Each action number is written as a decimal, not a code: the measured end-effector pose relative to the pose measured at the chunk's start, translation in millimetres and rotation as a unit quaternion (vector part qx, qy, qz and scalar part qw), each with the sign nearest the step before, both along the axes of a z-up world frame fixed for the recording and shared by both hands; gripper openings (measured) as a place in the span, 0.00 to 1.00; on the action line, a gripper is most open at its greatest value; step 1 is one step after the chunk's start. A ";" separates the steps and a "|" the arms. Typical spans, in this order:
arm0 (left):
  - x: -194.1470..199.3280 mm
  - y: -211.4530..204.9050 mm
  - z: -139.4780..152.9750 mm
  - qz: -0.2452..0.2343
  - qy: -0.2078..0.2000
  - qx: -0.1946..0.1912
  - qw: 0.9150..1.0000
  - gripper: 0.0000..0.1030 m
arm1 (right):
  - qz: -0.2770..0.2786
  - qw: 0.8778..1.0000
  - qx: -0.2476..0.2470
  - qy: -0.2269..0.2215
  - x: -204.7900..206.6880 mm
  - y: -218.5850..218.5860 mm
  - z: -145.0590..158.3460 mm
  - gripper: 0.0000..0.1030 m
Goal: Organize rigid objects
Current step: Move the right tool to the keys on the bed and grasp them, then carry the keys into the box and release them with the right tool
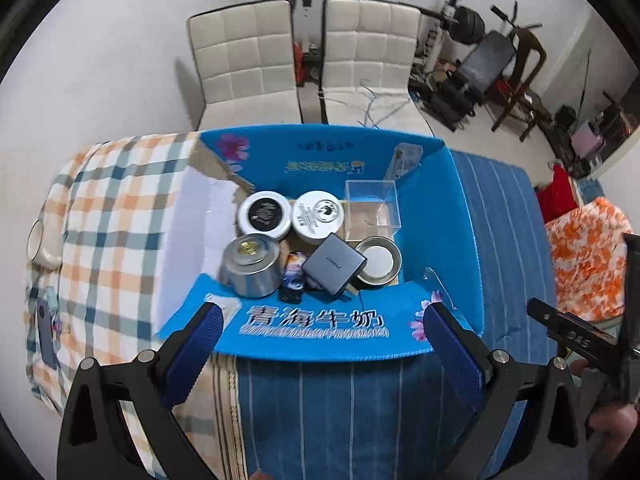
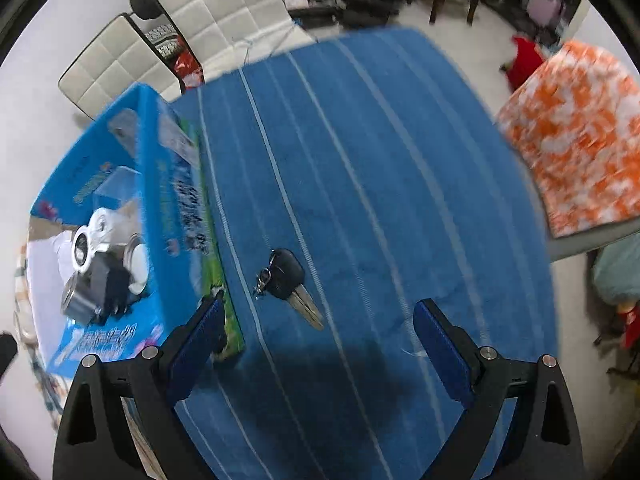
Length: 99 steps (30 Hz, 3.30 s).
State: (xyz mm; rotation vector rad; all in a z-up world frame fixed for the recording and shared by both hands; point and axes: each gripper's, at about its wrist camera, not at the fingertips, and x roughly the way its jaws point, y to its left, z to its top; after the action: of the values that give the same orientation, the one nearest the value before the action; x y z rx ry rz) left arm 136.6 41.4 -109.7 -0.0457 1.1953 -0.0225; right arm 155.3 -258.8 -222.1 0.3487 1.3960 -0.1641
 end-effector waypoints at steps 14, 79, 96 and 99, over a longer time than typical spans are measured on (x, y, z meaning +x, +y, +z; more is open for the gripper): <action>37.7 -31.4 -64.1 -0.039 0.066 0.018 0.997 1.00 | -0.058 0.998 0.022 0.020 30.1 -10.5 -53.1 0.74; 10.1 52.4 -37.3 0.032 0.032 0.010 0.999 1.00 | 0.143 0.988 0.042 -0.039 24.7 151.1 15.4 0.00; 16.0 64.5 -93.2 0.032 0.073 0.022 0.997 1.00 | 0.147 0.987 -0.064 0.015 32.6 173.2 -24.2 0.10; 18.3 67.7 -95.9 0.033 0.074 0.027 0.996 1.00 | 0.149 0.986 -0.080 0.012 33.1 179.5 -20.9 0.31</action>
State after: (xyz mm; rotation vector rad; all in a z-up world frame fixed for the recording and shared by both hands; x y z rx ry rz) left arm 154.9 109.1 -205.7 -0.0396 1.3405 0.0715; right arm 188.4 -79.3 -243.0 0.0040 1.4314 -0.0336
